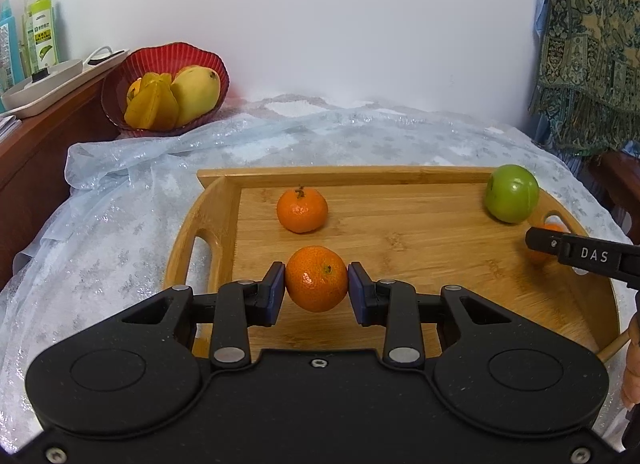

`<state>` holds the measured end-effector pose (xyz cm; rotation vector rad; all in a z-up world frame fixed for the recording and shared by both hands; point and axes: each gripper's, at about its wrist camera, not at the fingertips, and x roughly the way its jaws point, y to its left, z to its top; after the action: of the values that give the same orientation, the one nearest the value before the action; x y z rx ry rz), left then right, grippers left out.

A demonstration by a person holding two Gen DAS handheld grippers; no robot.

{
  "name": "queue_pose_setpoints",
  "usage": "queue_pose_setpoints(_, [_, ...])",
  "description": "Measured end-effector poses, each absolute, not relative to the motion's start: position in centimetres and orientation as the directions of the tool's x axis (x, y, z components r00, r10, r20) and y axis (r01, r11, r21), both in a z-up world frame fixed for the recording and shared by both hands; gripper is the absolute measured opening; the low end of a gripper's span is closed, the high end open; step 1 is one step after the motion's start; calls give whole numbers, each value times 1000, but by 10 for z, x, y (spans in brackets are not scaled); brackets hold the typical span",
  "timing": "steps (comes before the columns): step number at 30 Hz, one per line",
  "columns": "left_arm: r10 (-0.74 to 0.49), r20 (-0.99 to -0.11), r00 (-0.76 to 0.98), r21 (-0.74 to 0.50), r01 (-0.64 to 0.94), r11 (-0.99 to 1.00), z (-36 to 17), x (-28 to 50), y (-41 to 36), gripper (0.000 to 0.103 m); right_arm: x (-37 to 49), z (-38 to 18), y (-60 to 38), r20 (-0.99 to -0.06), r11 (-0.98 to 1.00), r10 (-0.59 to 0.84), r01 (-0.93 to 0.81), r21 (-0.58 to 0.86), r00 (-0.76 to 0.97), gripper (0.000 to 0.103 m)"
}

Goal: Organize fruits
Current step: 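Lower the tangerine and open the left tool while the right tool releases its orange, then withdraw both open tools toward the dates and dark plum beside the tray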

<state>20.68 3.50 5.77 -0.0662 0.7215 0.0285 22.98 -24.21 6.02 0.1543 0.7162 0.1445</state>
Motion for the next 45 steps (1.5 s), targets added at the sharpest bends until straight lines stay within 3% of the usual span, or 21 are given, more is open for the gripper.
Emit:
queue_pose_setpoints(9, [9,-684,730,-65,-73,995,48,211,40,33,229,62,-241,-627,976,197,-90,198,754,54])
queue_pose_setpoints(12, [15,-683,731,-60,-77,995,48,212,41,41,229,62,-238,-629,977,198,-97,192,752,54])
queue_pose_setpoints(14, [8,-682,731,-69,-76,995,49,212,43,43,228,63,-238,-624,977,196,-99,187,756,59])
queue_pose_setpoints(24, [-31,-653,757,-100,-46,994,54,189,46,74,206,75,-245,-582,971,219,-114,212,783,74])
queue_pose_setpoints(28, [-60,-640,766,-108,-12,994,57,168,42,81,183,80,-250,-555,966,234,-127,225,798,81])
queue_pose_setpoints(45, [-108,-601,792,-113,50,992,76,69,36,86,82,76,-247,-469,956,252,-143,255,847,88])
